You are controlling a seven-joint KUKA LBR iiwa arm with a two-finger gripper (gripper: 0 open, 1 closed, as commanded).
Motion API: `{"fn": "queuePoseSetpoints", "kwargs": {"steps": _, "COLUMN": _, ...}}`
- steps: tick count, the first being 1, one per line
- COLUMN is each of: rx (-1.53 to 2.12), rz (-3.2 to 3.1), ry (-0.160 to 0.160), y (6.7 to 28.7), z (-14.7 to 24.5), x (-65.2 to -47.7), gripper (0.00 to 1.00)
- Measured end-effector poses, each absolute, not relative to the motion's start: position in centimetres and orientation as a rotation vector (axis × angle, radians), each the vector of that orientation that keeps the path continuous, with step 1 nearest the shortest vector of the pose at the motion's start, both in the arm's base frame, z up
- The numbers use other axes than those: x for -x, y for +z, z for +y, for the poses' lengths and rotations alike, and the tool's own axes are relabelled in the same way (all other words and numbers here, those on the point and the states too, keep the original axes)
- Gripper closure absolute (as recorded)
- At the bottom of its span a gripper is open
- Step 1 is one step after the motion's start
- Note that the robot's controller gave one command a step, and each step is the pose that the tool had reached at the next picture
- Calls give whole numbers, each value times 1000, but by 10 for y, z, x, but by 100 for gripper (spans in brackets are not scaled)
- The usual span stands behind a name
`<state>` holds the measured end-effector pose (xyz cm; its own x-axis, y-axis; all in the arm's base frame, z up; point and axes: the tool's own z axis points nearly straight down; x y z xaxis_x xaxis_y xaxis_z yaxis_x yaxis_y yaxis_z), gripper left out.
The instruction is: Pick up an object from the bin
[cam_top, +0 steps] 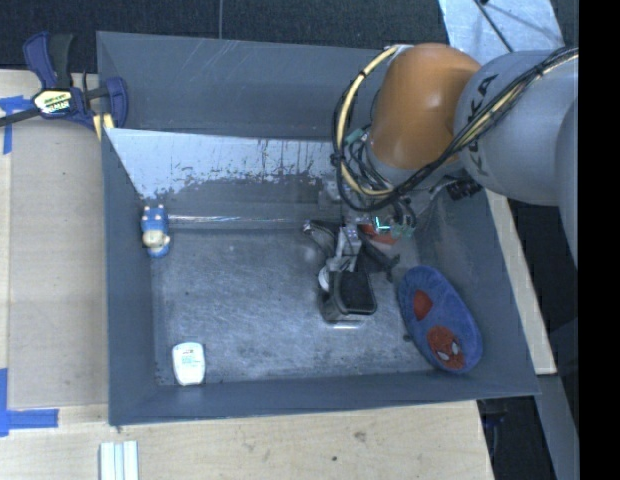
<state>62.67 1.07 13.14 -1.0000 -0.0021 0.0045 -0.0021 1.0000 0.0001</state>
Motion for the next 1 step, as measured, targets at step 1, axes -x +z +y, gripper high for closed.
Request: {"fn": "queuePoseSetpoints", "kwargs": {"steps": 1, "rx": 278, "rz": -3142, "ry": -4, "y": 94, "z": -7, "x": -623, "gripper": 0}}
